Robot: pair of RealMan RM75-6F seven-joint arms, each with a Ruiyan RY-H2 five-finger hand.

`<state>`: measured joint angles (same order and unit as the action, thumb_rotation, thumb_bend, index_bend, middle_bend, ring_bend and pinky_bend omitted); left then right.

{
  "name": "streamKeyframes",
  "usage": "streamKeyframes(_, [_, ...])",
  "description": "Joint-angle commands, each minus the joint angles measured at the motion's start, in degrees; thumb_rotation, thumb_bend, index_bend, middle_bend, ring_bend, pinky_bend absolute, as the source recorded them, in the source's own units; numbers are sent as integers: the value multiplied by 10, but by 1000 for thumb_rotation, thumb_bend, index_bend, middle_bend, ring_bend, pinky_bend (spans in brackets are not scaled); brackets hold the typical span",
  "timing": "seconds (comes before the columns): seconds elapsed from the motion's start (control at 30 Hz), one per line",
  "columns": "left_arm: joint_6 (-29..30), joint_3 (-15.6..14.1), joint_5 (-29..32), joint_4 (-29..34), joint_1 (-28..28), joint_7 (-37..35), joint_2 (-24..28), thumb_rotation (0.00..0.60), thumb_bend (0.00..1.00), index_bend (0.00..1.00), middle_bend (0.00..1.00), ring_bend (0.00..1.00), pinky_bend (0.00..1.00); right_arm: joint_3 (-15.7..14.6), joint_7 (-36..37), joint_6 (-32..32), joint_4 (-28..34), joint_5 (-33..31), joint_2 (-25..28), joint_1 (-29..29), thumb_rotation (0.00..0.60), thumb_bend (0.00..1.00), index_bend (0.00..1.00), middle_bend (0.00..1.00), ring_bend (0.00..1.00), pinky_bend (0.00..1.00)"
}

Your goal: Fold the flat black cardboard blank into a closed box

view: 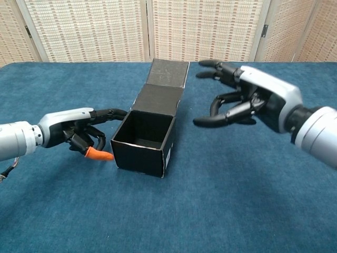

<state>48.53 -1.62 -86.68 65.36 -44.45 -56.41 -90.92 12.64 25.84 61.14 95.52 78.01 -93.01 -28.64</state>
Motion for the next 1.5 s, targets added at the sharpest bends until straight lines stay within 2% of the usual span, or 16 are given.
streamKeyframes(0.03, [-10, 2, -12, -14, -12, -30, -13, 600, 230, 0, 0, 626, 945, 11, -5, 6, 12, -7, 11, 1, 600, 0, 0, 72, 566, 1000])
streamKeyframes(0.6, [-37, 2, -21, -78, -35, -121, -57, 600, 228, 0, 10, 626, 941, 8, 11, -2, -9, -27, 13, -2, 600, 0, 0, 103, 570, 1000])
streamKeyframes(0.67, [-37, 1, -21, -84, -35, -136, -62, 600, 227, 17, 55, 626, 940, 8, 15, -2, -12, -29, 13, -1, 600, 0, 0, 109, 571, 1000])
streamKeyframes(0.83, [-34, 4, -18, -95, -33, -165, -72, 600, 227, 240, 290, 626, 940, 16, 24, -2, -27, -50, 9, 1, 600, 0, 0, 125, 575, 1000])
streamKeyframes(1.0, [-12, 11, -15, -95, -25, -163, -75, 600, 227, 484, 542, 626, 941, 42, 34, -63, -53, -142, 10, -12, 600, 0, 0, 194, 577, 1000])
streamKeyframes(1.07, [3, 12, -15, -86, -18, -152, -69, 600, 227, 522, 584, 626, 941, 54, 21, -85, -76, -178, 4, -26, 600, 0, 0, 214, 577, 1000])
streamKeyframes(1.27, [36, 10, -19, -32, -2, -118, -34, 600, 229, 521, 587, 626, 941, 98, -20, -133, -156, -276, -44, -80, 600, 0, 0, 248, 582, 1000])
streamKeyframes(1.5, [57, 9, -20, 27, 11, -50, -8, 600, 229, 524, 583, 638, 940, 152, -67, -152, -247, -345, -125, -163, 600, 0, 13, 275, 603, 1000])
